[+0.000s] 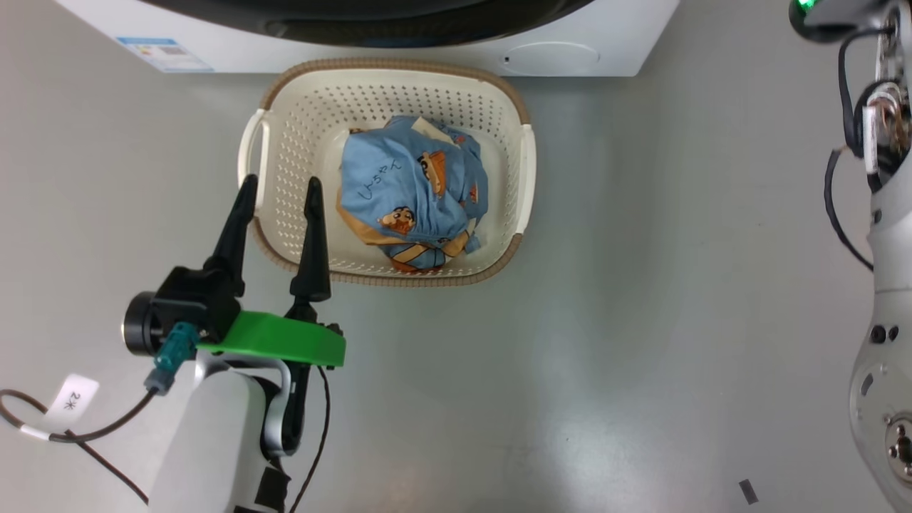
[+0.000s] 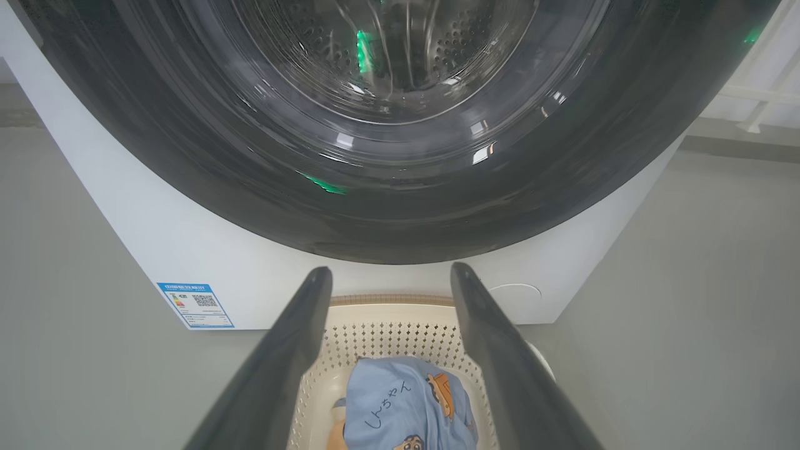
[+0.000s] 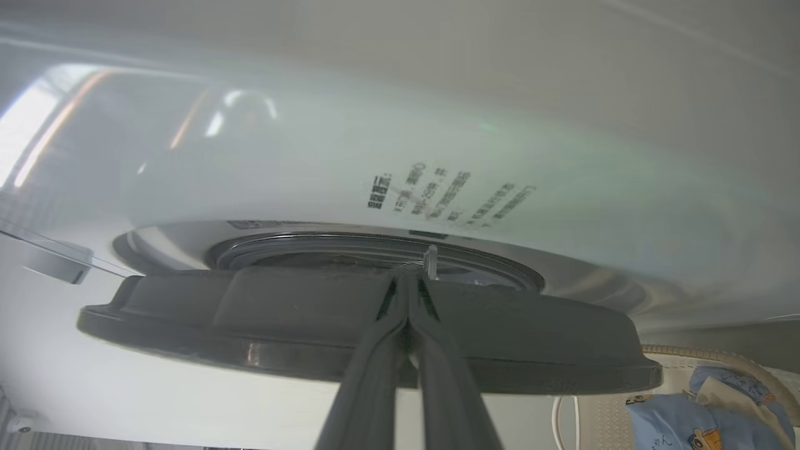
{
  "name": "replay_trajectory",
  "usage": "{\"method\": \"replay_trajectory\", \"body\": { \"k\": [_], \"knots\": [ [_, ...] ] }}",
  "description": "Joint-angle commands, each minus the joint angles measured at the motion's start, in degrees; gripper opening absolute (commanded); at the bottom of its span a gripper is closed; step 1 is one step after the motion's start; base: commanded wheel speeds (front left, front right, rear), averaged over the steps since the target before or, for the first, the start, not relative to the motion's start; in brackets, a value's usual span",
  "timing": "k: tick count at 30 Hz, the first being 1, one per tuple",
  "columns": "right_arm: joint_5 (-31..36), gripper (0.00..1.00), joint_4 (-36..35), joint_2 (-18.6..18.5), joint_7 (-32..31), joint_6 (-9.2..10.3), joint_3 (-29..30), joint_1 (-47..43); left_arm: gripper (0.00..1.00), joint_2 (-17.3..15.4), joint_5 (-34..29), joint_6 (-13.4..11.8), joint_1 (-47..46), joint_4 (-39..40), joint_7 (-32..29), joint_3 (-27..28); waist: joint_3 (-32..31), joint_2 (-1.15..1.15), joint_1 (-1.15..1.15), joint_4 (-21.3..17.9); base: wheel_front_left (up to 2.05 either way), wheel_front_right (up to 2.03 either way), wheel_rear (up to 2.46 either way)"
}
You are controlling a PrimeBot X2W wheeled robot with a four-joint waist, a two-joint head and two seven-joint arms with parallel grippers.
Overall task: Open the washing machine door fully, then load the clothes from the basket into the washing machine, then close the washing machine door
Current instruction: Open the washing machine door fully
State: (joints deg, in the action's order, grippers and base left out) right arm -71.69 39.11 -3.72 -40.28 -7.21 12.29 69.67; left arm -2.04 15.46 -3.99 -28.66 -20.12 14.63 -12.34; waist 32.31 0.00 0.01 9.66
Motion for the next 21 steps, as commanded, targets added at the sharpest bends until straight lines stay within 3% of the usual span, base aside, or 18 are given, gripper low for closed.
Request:
{"method": "replay_trajectory", "body": {
  "k": [1,13,21],
  "knots": [
    [0.32,0.0,-0.99,0.83,0.0,-0.28,-1.54,2.51,1.0,-1.08,-0.39,0.27,-0.74,0.76,0.37,1.93,0.48,0.0,-0.01,0.62,0.0,0.0,0.0],
    [2.82,0.0,6.31,0.84,0.9,-0.28,-5.75,9.97,1.0,-0.86,0.26,0.27,-1.18,0.68,0.37,1.21,1.79,0.0,-0.01,2.33,0.0,0.0,0.0],
    [0.85,0.0,8.41,0.84,-1.24,-0.28,-8.2,10.44,1.0,-0.85,1.28,-0.35,-1.38,0.85,0.37,0.84,1.96,0.0,-0.01,2.53,0.0,0.0,0.0]
  ]
}}
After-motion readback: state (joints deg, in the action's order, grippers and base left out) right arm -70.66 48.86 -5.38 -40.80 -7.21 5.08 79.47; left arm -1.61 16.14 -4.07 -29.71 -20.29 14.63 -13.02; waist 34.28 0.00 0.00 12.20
